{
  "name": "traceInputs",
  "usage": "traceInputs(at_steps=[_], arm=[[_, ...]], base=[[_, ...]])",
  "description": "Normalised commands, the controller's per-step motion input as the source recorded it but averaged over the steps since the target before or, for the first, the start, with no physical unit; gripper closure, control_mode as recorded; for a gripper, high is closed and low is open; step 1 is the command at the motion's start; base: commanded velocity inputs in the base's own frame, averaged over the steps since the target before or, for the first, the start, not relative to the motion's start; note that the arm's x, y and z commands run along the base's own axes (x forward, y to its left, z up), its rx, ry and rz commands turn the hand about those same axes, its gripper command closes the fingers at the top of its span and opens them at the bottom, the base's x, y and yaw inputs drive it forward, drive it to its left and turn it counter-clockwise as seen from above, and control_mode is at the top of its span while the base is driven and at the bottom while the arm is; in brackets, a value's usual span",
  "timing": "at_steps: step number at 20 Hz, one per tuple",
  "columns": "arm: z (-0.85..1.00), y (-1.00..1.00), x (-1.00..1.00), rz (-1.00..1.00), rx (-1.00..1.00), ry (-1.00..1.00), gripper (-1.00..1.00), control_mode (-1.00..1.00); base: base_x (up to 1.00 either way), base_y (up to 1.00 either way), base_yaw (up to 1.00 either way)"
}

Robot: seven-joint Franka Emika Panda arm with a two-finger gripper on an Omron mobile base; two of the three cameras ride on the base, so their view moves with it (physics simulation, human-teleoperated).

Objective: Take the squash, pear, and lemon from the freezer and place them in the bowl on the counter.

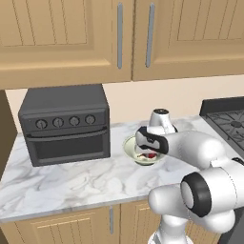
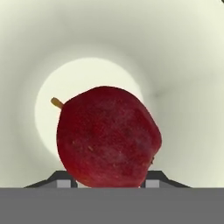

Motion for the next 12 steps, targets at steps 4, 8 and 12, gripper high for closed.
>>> traceInputs(at_steps=[4, 8, 12], arm=[[-0.07, 0.0, 0.01, 0.0, 0.0, 0.0, -1.0, -1.0], [0.0, 0.0, -0.01, 0.0, 0.0, 0.0, -1.0, -1.0], [0.05, 0.0, -0.11, 0.0, 0.0, -0.05, -1.0, -1.0]], base=[[0.0, 0.0, 0.0], [0.0, 0.0, 0.0], [0.0, 0.0, 0.0]])
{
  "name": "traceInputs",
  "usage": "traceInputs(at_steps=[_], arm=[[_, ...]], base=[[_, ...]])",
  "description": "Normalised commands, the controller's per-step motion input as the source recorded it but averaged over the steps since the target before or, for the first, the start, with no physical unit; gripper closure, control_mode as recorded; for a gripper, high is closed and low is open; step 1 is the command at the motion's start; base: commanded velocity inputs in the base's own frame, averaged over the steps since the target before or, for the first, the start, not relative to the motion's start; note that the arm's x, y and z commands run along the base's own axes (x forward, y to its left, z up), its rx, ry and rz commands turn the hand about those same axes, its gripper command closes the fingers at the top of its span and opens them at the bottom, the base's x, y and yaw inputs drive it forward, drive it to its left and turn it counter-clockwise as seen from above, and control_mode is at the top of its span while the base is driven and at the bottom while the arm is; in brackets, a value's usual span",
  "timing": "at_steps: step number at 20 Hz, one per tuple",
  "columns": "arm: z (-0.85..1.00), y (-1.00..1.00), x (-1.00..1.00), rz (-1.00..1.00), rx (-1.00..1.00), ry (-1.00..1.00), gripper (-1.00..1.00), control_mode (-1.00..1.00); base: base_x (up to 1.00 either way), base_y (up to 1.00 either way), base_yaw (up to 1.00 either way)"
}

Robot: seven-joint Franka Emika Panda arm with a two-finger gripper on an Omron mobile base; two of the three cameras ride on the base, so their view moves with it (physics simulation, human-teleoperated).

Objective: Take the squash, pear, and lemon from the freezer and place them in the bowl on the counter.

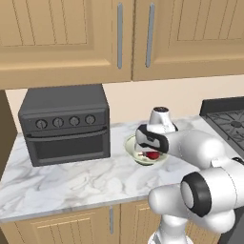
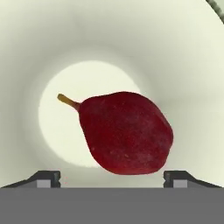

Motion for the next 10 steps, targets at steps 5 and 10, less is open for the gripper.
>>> traceInputs(at_steps=[5, 10], arm=[[0.28, 0.0, -0.27, 0.0, 0.0, -0.1, -1.0, -1.0], [0.48, 0.0, -0.27, 0.0, 0.0, -0.11, -1.0, -1.0]], base=[[0.0, 0.0, 0.0], [0.0, 0.0, 0.0]])
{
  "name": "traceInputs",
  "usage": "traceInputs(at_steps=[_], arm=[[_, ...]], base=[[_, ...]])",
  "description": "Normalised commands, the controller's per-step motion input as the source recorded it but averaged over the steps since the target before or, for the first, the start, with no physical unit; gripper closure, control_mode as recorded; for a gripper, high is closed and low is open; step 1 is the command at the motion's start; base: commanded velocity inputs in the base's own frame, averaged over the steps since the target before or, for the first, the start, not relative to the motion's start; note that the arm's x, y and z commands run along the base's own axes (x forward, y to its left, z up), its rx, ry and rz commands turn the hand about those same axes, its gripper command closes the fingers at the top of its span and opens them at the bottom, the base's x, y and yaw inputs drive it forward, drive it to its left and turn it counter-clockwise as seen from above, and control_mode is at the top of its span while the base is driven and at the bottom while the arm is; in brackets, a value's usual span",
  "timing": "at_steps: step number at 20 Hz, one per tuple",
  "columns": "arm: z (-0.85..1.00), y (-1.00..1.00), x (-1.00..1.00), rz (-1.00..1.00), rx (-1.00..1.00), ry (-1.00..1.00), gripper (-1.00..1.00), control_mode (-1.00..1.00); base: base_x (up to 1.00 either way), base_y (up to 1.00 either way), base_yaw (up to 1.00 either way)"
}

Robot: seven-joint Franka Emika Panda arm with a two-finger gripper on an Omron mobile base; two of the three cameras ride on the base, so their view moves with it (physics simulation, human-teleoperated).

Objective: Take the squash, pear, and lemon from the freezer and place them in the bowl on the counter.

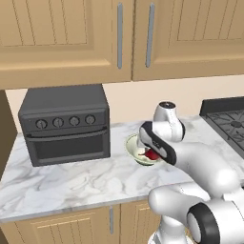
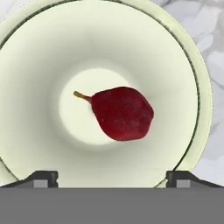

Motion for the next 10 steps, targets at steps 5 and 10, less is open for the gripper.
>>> traceInputs(at_steps=[5, 10], arm=[[0.21, -0.03, -0.47, 0.0, 0.0, -0.17, -1.0, -1.0], [0.2, -0.06, -0.55, 0.0, 0.0, -0.11, -1.0, -1.0]], base=[[0.0, 0.0, 0.0], [0.0, 0.0, 0.0]])
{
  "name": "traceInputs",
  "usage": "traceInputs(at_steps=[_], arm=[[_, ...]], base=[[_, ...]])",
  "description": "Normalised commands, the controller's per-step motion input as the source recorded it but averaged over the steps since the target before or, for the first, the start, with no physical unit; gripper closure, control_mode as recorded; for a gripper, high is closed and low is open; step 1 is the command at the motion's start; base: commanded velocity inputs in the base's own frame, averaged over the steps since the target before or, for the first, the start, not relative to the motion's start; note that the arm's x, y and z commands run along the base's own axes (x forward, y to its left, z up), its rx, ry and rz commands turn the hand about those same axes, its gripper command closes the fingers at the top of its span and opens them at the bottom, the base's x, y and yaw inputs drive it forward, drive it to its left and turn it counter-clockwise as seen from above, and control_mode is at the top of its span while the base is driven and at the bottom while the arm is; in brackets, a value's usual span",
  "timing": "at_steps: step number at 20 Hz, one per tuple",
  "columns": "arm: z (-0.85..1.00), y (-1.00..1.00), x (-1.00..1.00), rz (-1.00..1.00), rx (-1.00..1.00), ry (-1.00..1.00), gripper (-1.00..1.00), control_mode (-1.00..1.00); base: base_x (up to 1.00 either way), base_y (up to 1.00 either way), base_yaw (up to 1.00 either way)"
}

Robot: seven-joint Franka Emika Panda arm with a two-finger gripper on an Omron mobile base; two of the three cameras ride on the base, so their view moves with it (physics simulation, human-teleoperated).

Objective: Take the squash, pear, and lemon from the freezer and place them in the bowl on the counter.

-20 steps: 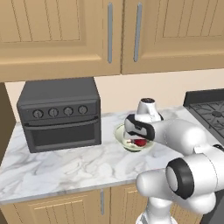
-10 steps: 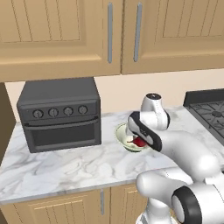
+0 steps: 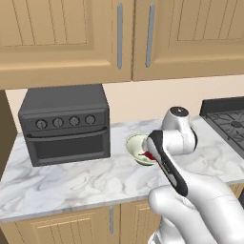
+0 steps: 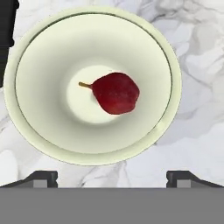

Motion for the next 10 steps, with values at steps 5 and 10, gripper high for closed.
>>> traceInputs(at_steps=[5, 10], arm=[[0.5, -0.01, -0.65, 0.0, 0.0, 0.0, -1.0, -1.0], [0.64, -0.02, -0.58, 0.0, 0.0, 0.0, -1.0, -1.0]], base=[[0.0, 0.0, 0.0], [0.0, 0.0, 0.0]])
